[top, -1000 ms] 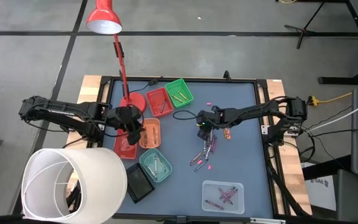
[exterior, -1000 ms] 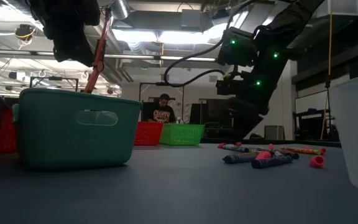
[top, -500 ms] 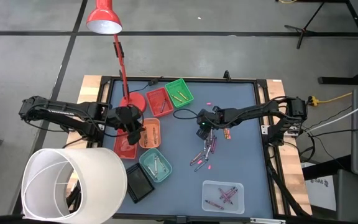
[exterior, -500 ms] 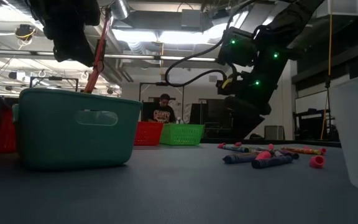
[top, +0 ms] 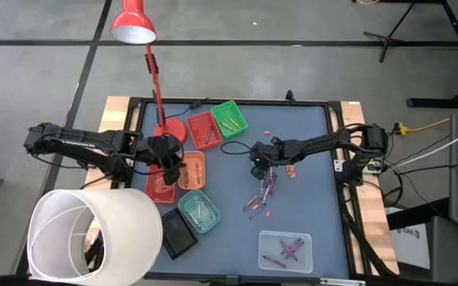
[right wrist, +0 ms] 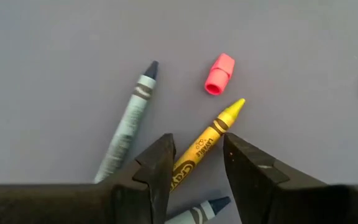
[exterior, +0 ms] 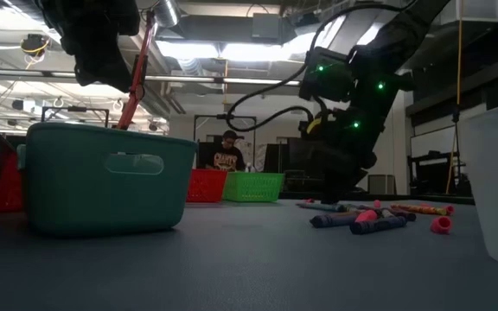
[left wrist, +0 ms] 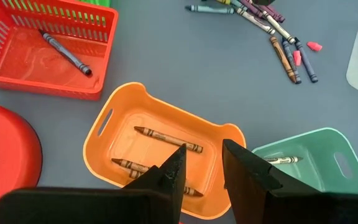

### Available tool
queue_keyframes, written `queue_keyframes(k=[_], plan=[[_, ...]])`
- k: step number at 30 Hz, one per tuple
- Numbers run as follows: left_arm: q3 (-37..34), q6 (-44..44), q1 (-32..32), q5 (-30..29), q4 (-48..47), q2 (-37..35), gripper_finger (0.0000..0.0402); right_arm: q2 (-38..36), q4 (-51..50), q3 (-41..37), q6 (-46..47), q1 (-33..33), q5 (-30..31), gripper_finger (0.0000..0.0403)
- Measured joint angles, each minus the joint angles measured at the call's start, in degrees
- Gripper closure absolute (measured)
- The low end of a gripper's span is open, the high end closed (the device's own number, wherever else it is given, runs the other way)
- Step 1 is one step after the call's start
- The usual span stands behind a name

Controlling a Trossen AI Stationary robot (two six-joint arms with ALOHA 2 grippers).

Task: Sort crayons
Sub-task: Put the yellow crayon into the green basket

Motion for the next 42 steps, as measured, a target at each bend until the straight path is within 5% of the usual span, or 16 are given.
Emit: queue_keyframes(k=[9,18,25,36,42], plan=[[0.00,-0.04,0.00,-1.23,0.20,0.00,0.0313,0.52,0.07,-0.05,0.00,-0.02,-0.19,0.0265],[0.00,0.90,0.00,-4.38,3.96,1.98,0.0313,0.65,0.28,-0.13,-0.24,0.00,-0.98,0.0341],[0.00,7.17,-0.02,-4.32,11.23,9.15,0.0313,0.65,0.20,-0.17,-0.36,0.00,-0.76,0.0385],[0.00,17.11,0.00,-3.73,24.44,22.19,0.0313,0.60,-2.97,2.99,-3.62,-0.13,-3.00,0.0384],[0.00,22.08,0.23,1.88,31.79,26.85,0.0313,0.86,-8.46,8.41,-5.72,-0.11,-3.65,0.0384]])
